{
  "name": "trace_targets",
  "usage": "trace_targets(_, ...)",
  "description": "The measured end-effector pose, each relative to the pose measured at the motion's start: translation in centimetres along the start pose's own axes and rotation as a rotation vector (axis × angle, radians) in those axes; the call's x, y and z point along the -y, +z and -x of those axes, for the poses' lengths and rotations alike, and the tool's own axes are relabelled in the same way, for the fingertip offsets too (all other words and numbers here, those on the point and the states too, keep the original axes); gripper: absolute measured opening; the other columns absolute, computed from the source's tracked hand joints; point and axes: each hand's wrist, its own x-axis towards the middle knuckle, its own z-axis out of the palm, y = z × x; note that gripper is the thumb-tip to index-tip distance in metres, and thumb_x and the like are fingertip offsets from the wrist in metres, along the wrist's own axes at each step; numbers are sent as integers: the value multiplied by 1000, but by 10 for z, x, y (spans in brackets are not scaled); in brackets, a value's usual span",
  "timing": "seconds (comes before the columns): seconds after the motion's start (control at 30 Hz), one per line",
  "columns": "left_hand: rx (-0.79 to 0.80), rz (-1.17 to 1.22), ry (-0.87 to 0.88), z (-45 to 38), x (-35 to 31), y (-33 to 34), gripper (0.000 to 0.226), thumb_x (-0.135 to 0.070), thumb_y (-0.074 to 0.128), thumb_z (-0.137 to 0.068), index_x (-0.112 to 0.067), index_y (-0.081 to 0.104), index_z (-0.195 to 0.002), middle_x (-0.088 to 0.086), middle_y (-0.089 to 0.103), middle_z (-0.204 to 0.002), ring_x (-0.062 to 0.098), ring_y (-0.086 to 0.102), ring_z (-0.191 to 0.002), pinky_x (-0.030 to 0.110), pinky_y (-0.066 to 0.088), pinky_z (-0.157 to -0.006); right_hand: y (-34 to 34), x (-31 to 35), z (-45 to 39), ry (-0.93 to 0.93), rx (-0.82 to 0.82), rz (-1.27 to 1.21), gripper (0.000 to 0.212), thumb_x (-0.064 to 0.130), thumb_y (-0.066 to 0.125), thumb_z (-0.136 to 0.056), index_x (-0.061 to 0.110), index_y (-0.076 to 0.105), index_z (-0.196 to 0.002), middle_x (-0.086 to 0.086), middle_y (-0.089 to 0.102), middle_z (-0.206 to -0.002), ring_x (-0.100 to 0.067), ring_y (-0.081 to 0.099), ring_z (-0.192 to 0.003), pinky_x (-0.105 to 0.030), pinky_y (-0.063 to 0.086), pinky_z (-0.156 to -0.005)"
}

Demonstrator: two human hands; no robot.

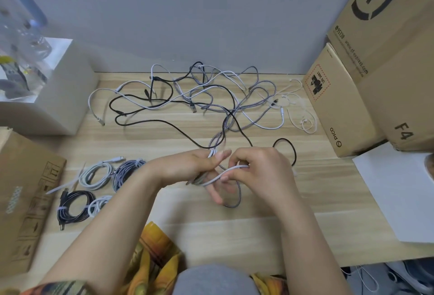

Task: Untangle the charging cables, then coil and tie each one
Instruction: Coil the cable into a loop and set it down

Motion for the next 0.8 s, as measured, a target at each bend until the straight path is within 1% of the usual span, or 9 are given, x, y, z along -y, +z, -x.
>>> trace_targets(0.07, 202, 119, 28, 3, 4, -7, 47, -55, 35, -93, -19, 61, -108, 11, 74, -82, 16, 69, -62, 20, 47, -67, 0, -5, -2, -39, -111, -83, 24, 49, 75, -63, 27, 67, -69, 11, 56, -60, -8, 46, -61, -31, 39, -58)
trace_targets(0.17, 421, 458, 194, 2, 12, -8, 54, -42, 33, -99, 2, 55, -122, 6, 70, -63, 12, 55, -37, 18, 51, -61, 0, -8, -6, -26, -258, -220, 23, 52, 61, -70, 36, 69, -85, 14, 57, -63, -8, 51, -63, -33, 42, -59)
trace_targets(0.23, 521, 768, 344, 4, 8, -1, 53, -35, 26, -102, 6, 46, -130, 7, 53, -46, 16, 43, -34, 21, 51, -73, 5, -9, -8, 1, -252, -342, 24, 47, 57, -80, 34, 71, -94, 18, 66, -75, -9, 60, -76, -34, 48, -69)
trace_targets(0.27, 526, 912, 404, 5, 6, 3, 53, -33, 26, -102, 6, 38, -136, 10, 46, -47, 18, 49, -41, 24, 50, -81, 9, -9, -9, 31, -213, -383, 23, 43, 56, -85, 33, 71, -98, 17, 70, -85, -10, 63, -84, -36, 50, -75)
trace_targets(0.37, 135, 1089, 560, 7, -5, 0, 57, -30, 34, -101, 1, 18, -146, 15, 66, -82, 28, 65, -88, 33, 41, -101, 18, -15, -9, 111, -40, -356, 19, 33, 54, -93, 35, 69, -104, 25, 64, -80, 0, 57, -76, -33, 49, -80)
trace_targets(0.47, -15, 1202, 623, 1, -9, -9, 57, -28, 33, -101, -1, 10, -146, 23, 56, -129, 35, 55, -118, 37, 24, -115, 23, -14, -6, 110, 97, -290, 21, 33, 51, -95, 37, 66, -109, 24, 49, -62, -8, 48, -72, -31, 46, -77)
trace_targets(0.53, -78, 1194, 652, -10, -14, -3, 56, -30, 33, -99, -7, 17, -147, 18, 55, -132, 31, 54, -121, 36, 30, -113, 24, -9, -4, 94, 164, -238, 22, 34, 49, -96, 36, 65, -111, 20, 43, -56, -10, 45, -73, -29, 41, -70)
trace_targets(0.63, -202, 1089, 575, -18, -11, 4, 56, -41, 28, -93, -21, 21, -146, 5, 65, -121, 21, 62, -111, 33, 40, -106, 20, -4, -1, 56, 248, -113, 23, 33, 45, -97, 32, 61, -115, 10, 51, -68, -18, 51, -78, -31, 42, -71)
trace_targets(0.8, -353, 575, 389, -22, -5, 8, 48, -39, 16, -100, -38, 5, -147, -2, 61, -127, 12, 61, -113, 13, 40, -93, 9, 9, 5, -33, 361, 145, 19, 36, 46, -96, 27, 62, -103, 3, 56, -76, -24, 54, -85, -32, 40, -67)
